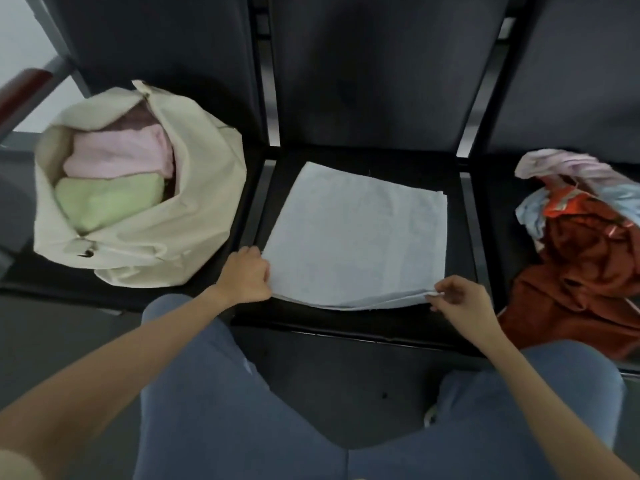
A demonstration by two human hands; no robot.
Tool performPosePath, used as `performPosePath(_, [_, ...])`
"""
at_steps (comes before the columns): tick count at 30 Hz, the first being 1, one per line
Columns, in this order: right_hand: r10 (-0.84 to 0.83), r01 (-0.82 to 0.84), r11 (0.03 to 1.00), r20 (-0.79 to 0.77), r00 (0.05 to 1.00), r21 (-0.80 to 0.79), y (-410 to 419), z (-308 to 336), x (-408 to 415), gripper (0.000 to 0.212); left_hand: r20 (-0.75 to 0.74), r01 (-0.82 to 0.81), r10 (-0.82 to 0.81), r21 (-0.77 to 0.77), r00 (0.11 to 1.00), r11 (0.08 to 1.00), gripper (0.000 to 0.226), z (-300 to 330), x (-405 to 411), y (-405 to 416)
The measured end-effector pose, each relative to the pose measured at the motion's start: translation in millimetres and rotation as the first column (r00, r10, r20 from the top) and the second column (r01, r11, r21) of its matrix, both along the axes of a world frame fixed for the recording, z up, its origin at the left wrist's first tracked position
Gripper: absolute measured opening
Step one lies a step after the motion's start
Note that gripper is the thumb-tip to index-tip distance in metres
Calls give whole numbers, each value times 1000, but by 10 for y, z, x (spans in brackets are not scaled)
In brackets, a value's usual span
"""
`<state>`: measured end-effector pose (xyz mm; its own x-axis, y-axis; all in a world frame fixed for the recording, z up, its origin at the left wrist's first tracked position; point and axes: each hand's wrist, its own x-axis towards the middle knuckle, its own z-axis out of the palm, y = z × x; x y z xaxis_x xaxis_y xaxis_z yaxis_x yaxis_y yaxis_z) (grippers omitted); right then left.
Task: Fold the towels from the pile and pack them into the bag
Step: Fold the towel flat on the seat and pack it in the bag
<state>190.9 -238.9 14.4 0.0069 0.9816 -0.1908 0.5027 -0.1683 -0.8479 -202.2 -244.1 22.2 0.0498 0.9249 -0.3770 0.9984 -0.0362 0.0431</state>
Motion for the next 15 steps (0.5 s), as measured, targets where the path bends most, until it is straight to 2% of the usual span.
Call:
performPosePath(1, [14,-15,1000,37,999,25,-9,3,14,27,27,57,-58,30,998,998,26,4,135,7])
performPosePath(3, [26,-35,996,102,994,81,-20,9,45,27,234,150,-162,67,959,986,35,-15,475,14])
performPosePath(5, [46,-60,991,114,992,123,-17,11,78,31,443,238,-246,75,862,968,45,-56,876,12])
performPosePath(7, [83,-97,986,109,991,134,1,26,113,35,545,311,-301,77,782,947,54,-90,1284,32])
performPosePath(9, [132,-137,987,65,989,86,21,70,140,35,605,310,-301,94,737,946,53,-109,1635,71])
performPosePath(12, [208,-209,978,-54,977,-26,68,162,174,27,667,232,-254,124,701,965,36,-136,1971,127])
performPosePath(15, [338,-359,900,-127,933,-247,240,291,289,14,683,226,-235,104,691,969,21,-145,2133,172])
